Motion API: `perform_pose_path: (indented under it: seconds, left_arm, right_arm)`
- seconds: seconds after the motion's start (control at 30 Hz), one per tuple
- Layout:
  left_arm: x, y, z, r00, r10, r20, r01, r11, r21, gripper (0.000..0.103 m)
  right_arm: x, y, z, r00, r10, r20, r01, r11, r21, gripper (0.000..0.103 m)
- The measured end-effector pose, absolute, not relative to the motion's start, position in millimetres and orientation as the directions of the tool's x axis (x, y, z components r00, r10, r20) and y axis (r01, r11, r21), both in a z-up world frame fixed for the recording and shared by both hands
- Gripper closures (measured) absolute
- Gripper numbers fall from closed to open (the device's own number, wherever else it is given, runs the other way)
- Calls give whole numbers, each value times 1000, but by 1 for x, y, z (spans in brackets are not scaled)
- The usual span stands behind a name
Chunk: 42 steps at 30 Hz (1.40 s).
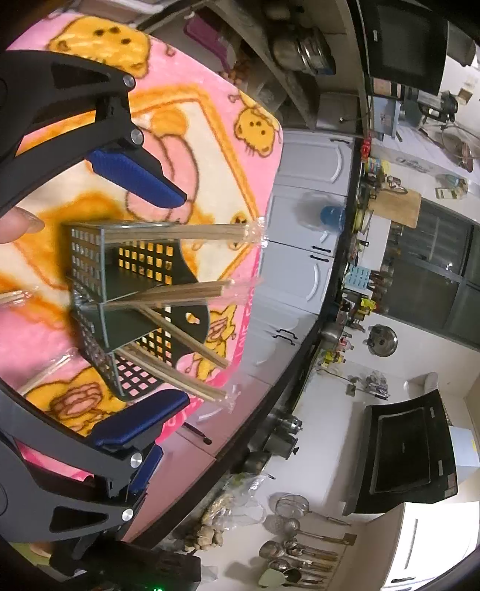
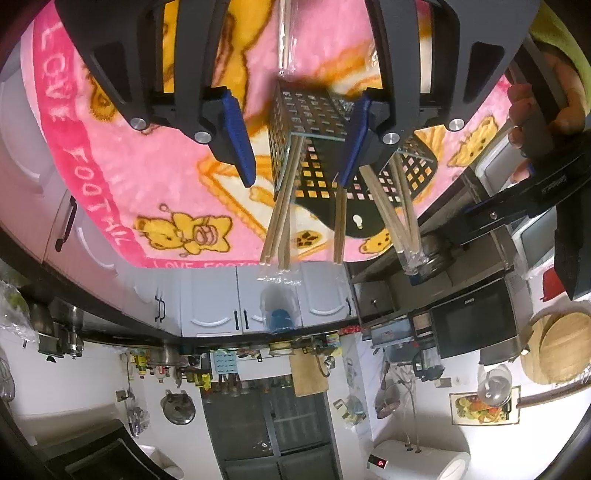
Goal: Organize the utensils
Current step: 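Withdraw both open tools from the caddy toward the last wrapped chopsticks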
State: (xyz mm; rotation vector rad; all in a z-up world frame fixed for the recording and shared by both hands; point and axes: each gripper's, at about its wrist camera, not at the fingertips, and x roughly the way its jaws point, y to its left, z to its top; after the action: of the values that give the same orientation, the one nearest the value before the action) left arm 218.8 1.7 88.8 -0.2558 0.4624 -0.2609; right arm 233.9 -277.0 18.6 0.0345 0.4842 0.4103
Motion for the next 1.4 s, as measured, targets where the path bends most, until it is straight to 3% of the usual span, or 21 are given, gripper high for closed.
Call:
perform_pose_path:
  seconds: [0.27, 1.4]
  left_arm:
    - [211, 0, 81, 857, -293, -424, 182, 942, -281, 11]
    - [192, -5, 26, 780, -258, -571, 166, 964, -209, 11]
  right_arm:
    - [229, -273, 11, 790, 396, -469, -385, 915, 124, 53]
    - [220, -268, -31, 725, 372, -580, -397, 913, 90, 53]
